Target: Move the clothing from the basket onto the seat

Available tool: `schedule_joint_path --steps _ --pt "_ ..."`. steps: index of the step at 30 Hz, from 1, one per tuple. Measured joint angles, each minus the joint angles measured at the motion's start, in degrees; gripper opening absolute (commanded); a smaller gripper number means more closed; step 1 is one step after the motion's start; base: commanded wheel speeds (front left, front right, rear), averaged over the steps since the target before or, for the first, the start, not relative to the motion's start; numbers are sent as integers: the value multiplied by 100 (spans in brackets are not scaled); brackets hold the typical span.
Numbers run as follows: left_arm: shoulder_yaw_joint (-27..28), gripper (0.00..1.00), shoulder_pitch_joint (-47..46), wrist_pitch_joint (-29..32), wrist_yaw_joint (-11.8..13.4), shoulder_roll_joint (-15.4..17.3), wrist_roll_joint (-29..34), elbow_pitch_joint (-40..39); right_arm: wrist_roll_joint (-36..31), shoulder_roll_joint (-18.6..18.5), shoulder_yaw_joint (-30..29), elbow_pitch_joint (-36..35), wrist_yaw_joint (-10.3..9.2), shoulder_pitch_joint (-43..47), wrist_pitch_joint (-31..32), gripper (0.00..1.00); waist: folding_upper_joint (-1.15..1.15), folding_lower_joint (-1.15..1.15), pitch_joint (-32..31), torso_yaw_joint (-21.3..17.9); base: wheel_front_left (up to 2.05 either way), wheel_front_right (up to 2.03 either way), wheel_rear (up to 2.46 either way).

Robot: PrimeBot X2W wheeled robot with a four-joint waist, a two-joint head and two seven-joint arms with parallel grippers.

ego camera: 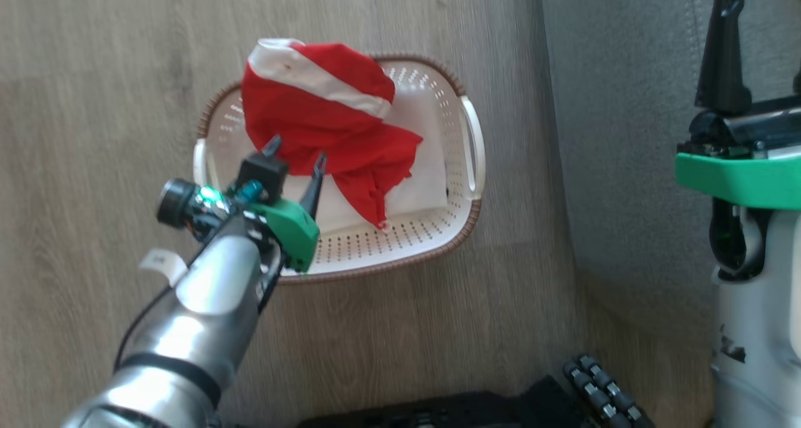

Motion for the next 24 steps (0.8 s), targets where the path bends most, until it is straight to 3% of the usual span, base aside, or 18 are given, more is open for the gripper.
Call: schedule_joint_path --steps 9,24 --pt "163 100 -770 -27 210 64 -120 678 103 -1 142 -143 0 -129 -20 100 0 0 469 -189 0 0 0" --pt "229 100 -1267 78 466 219 -223 1012 233 -1 231 -246 0 -237 -24 100 0 0 805 -356 0 0 0"
